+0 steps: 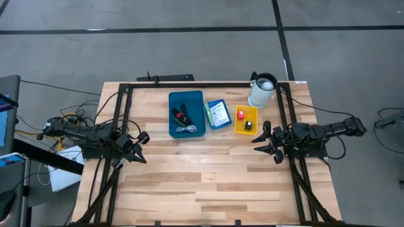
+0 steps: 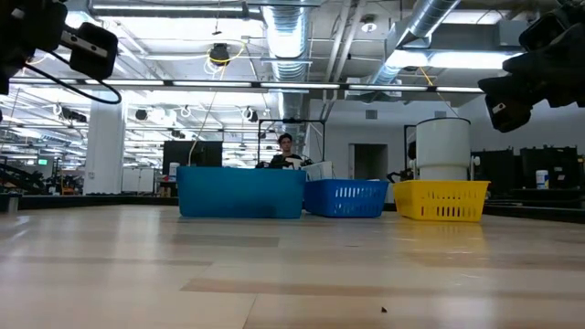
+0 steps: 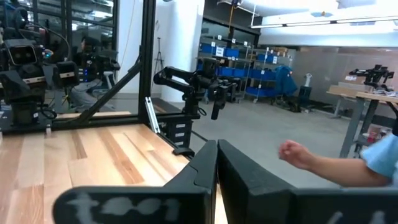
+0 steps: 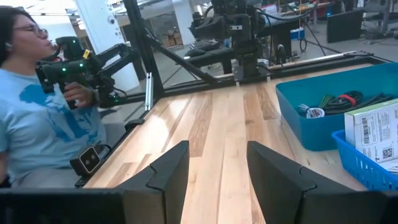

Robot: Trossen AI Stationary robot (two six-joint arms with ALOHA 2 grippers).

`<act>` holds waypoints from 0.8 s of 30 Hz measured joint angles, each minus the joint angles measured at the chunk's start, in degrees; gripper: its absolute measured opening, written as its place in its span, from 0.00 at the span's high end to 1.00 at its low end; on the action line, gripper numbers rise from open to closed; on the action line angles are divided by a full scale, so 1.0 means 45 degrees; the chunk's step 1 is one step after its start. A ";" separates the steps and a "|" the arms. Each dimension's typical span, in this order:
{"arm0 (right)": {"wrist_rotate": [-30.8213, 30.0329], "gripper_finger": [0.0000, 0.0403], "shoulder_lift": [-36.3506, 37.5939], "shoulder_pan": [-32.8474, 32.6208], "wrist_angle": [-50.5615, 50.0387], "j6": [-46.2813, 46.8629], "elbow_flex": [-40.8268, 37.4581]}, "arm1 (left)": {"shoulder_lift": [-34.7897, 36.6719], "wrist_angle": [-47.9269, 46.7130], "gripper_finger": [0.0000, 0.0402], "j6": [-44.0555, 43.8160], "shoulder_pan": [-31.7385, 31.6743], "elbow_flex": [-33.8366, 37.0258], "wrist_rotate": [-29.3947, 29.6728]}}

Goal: Pick and place items into bin
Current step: Return to Home Position

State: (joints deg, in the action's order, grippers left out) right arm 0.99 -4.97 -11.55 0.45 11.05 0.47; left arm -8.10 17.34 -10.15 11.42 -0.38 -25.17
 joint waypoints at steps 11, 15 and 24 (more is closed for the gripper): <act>0.0000 0.62 0.0000 0.0000 0.0000 -0.0001 0.0000 | -0.0005 -0.1764 1.00 -0.0018 0.0001 0.0000 0.0880; 0.0000 0.61 0.0000 0.0000 -0.0001 -0.0001 0.0000 | -0.0030 -0.2839 1.00 -0.0034 0.0006 -0.0001 0.1457; 0.0000 0.62 0.0000 0.0000 -0.0005 -0.0001 -0.0002 | -0.0126 -0.3269 1.00 -0.0039 0.0001 -0.0102 0.3498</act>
State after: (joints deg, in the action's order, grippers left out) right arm 0.99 -4.97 -11.55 0.43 11.05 0.46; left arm -8.67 2.63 -10.33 11.42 -0.84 -9.43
